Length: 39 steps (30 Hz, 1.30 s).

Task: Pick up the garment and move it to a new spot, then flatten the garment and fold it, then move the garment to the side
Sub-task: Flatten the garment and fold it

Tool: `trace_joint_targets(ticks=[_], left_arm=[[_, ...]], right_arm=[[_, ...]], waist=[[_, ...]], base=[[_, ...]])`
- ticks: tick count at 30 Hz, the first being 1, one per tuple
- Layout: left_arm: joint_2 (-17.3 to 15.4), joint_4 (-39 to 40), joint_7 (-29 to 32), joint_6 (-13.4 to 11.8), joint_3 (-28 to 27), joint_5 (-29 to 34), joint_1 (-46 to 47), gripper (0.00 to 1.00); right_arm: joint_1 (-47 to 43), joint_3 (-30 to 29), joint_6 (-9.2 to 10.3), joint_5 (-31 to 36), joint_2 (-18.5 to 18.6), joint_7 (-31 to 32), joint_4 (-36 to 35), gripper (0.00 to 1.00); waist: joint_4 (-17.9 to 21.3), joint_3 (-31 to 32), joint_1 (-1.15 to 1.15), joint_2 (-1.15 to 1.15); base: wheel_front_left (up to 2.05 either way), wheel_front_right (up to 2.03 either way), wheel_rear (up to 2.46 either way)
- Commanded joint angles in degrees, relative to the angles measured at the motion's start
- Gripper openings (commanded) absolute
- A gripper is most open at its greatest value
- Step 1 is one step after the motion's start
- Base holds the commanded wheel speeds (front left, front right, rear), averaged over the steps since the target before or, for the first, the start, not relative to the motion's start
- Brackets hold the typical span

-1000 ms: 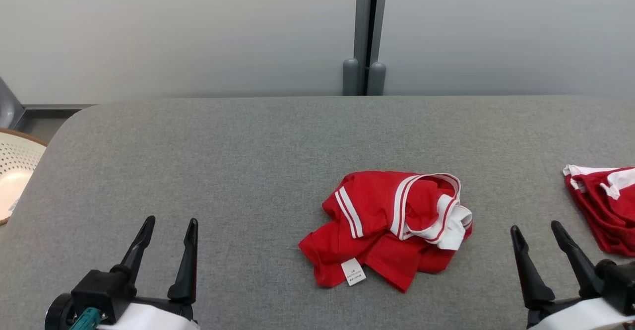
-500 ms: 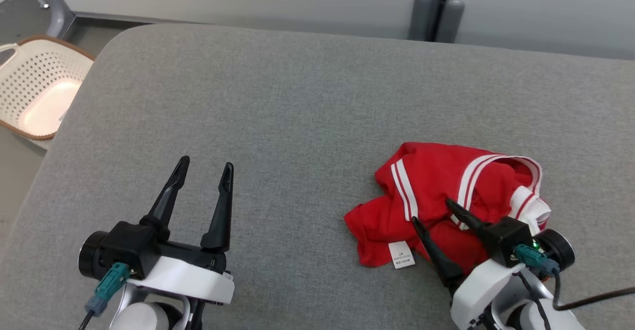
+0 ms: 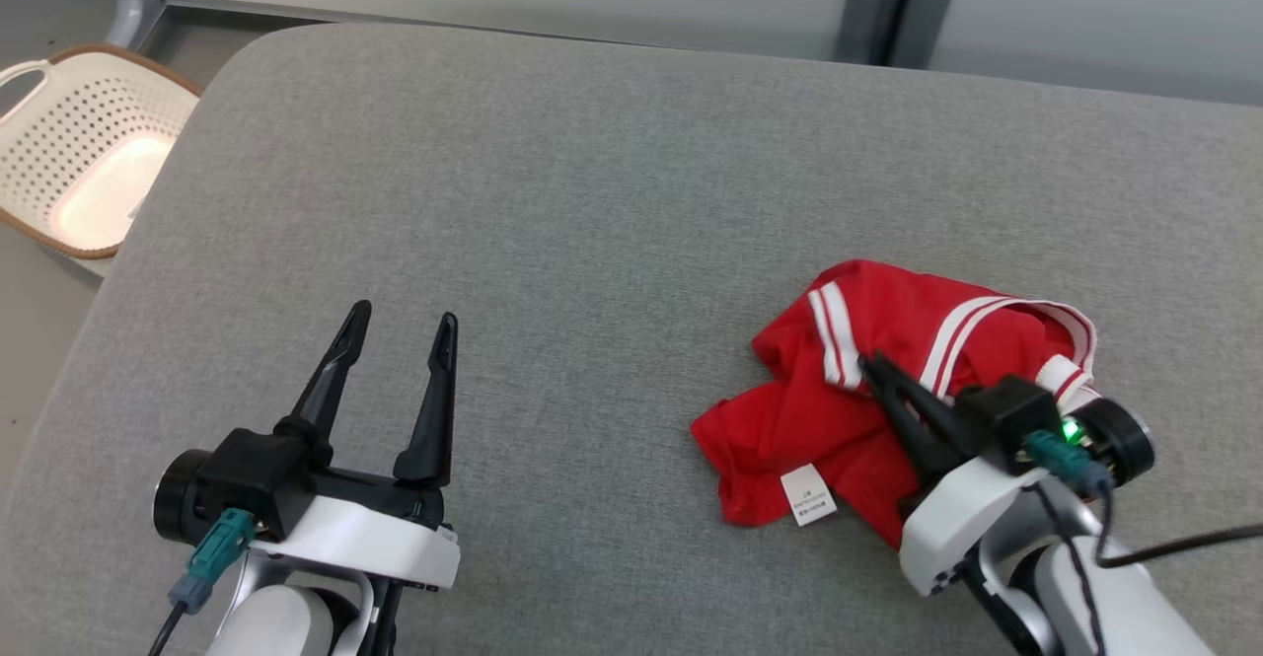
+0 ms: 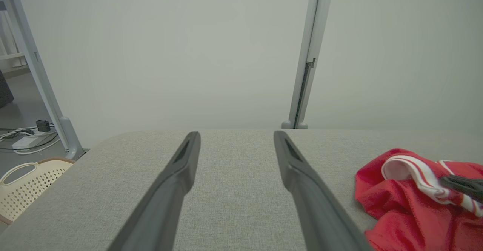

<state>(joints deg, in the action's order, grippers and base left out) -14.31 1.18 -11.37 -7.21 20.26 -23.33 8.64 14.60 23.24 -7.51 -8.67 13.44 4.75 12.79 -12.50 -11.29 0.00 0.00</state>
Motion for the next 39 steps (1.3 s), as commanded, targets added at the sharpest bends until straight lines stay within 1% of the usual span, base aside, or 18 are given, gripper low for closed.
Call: trace_joint_targets(ticks=[1,5,8,11,13,14,15,16,17,18,20,22,25,28,33,36,39], left_arm=[[-0.5,-0.1,-0.3,-0.2,-0.3,-0.3,0.5,1.00],[-0.9,-0.1,-0.4,-0.5,-0.6,-0.3,0.3,1.00],[-1.3,0.1,-0.3,-0.7,-0.9,-0.2,0.1,1.00],[-1.7,0.3,-0.2,-0.8,-1.1,-0.3,0.1,1.00],[-1.9,0.5,-0.2,-0.8,-1.2,-0.4,0.2,1.00],[-2.0,0.6,-0.1,-0.8,-1.2,-0.3,0.3,1.00],[-2.0,0.7,-0.1,-0.8,-1.2,-0.3,0.5,1.00],[-2.1,0.7,-0.1,-0.8,-1.2,-0.3,0.7,1.00],[-2.2,0.8,-0.1,-0.8,-1.2,-0.3,0.8,1.00],[-2.2,0.9,-0.2,-0.9,-1.2,-0.3,1.0,1.00],[-2.3,0.9,-0.3,-0.9,-1.2,-0.3,1.2,1.00],[-2.5,0.8,-0.3,-0.9,-1.3,-0.3,1.2,1.00],[-2.7,0.8,-0.6,-1.1,-1.5,-0.4,0.8,1.00],[-2.8,0.7,-0.9,-1.5,-2.0,-0.7,-0.2,1.00],[-3.3,0.6,-1.2,-2.4,-2.8,-1.4,-2.7,1.00],[-3.6,0.6,-1.4,-2.7,-3.0,-1.7,-4.8,1.00],[-3.6,0.7,-1.4,-3.0,-3.0,-2.0,-6.1,1.00]], right_arm=[[-0.1,-1.0,0.05,-0.4,0.0,-0.7,-1.0,0.00],[-2.2,-7.1,0.05,-0.8,-1.2,-1.9,-5.1,0.00],[-5.0,-13.7,0.05,-0.7,-2.4,-1.6,-7.9,0.00],[-8.5,-21.0,0.05,-1.1,-4.0,-1.5,-8.9,0.00],[-10.3,-25.9,0.05,-2.2,-5.5,-2.2,-8.2,0.00],[-11.1,-27.7,0.04,-3.0,-6.2,-2.6,-7.4,0.20],[-11.8,-29.3,0.04,-4.2,-7.0,-3.2,-6.4,0.46],[-12.3,-30.6,0.04,-4.5,-7.3,-3.6,-5.1,0.85],[-12.2,-31.8,0.04,-6.9,-8.1,-4.5,-4.2,1.00],[-12.2,-32.0,0.00,-6.0,-7.8,-5.3,-3.2,1.00],[-11.8,-32.5,0.03,-8.0,-8.4,-6.7,-1.5,1.00],[-11.2,-32.5,0.03,-8.3,-8.4,-8.3,-1.3,1.00],[-11.1,-31.9,0.03,-8.3,-7.5,-10.3,-2.7,1.00],[-12.0,-30.7,0.03,-6.8,-6.4,-11.5,-6.3,1.00],[-14.3,-28.1,0.04,-4.3,-4.3,-10.0,-13.5,1.00],[-16.3,-26.2,0.03,-3.3,-4.4,-7.8,-17.0,1.00],[-18.0,-25.2,0.04,-3.1,-4.5,-6.4,-18.6,1.00]], waist=[[0.6,0.3,0.00,0.00],[2.4,0.8,0.00,0.00],[3.8,1.0,0.00,0.00],[5.1,0.9,0.00,0.00],[5.8,0.7,0.00,0.00],[6.1,0.5,0.00,0.00],[6.4,0.4,0.00,0.00],[6.6,0.2,0.00,0.00],[6.9,0.0,0.00,0.00],[7.2,-0.1,0.00,0.00],[7.6,-0.4,0.00,0.00],[8.0,-0.4,0.00,0.00],[8.5,-0.1,0.00,0.00],[9.0,0.8,0.00,0.00],[9.9,3.3,0.00,0.00],[10.4,5.3,0.00,0.00],[10.8,6.5,0.00,0.00]], base=[[0.00,0.00,0.00],[0.00,0.00,0.00],[0.00,0.00,0.00],[0.00,0.00,0.00],[0.00,0.00,0.00],[0.00,0.00,0.00],[0.00,0.00,0.00],[0.00,0.00,0.00],[0.00,0.00,0.00],[0.00,0.00,0.00],[0.00,0.00,0.00],[0.00,0.00,0.00],[0.00,0.00,0.00],[0.00,0.00,0.00],[0.00,0.00,0.00],[0.00,0.00,0.00],[0.00,0.00,0.00]])
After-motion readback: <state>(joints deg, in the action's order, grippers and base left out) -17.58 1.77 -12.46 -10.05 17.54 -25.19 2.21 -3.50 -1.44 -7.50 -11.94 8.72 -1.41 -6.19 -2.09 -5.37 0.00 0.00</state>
